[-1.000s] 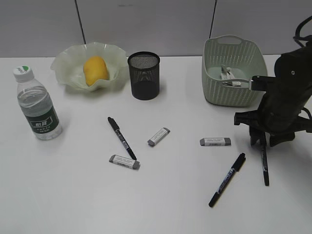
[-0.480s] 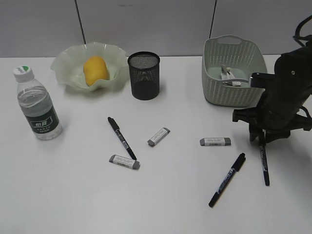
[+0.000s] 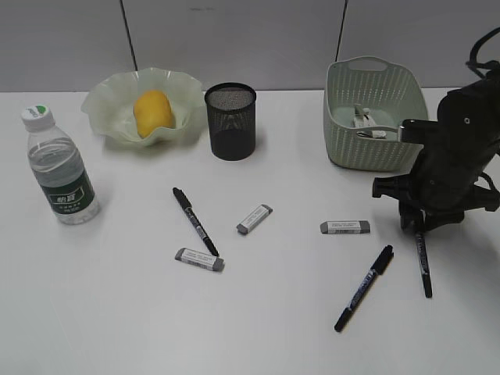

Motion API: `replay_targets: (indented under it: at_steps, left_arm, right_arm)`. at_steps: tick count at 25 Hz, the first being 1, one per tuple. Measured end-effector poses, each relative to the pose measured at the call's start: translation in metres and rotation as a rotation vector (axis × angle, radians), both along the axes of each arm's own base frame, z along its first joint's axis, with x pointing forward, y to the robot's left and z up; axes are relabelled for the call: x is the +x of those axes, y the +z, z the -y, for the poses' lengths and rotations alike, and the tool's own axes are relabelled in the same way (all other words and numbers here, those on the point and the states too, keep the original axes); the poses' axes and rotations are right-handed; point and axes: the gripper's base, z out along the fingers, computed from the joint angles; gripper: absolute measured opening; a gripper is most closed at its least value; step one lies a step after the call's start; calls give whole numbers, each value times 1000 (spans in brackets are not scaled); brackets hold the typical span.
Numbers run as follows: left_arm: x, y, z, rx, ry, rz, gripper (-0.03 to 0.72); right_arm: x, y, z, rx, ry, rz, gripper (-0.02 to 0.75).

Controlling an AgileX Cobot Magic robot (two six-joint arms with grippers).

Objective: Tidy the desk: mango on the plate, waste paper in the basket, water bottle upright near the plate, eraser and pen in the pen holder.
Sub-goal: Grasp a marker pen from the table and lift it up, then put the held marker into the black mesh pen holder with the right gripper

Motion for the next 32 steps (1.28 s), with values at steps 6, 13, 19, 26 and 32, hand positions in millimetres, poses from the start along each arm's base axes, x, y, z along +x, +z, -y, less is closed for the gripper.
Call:
replay_targets:
  at_steps: [6,13,19,26,32]
  left_arm:
    - [0,0,0,0,0,0,515]
    - [0,0,0,0,0,0,515]
    - [0,0,0,0,0,0,515]
    - [0,0,0,0,0,0,515]
    - [0,0,0,0,0,0,515]
  right_arm:
    - [0,0,0,-4,2,2,283]
    - [0,0,1,-9,-8,-2,134]
    - [-2,27,-1,-8,-3,59,134]
    - [-17,101,-28,15,141,290,134]
    - [-19,163,-56,132,267,604,134]
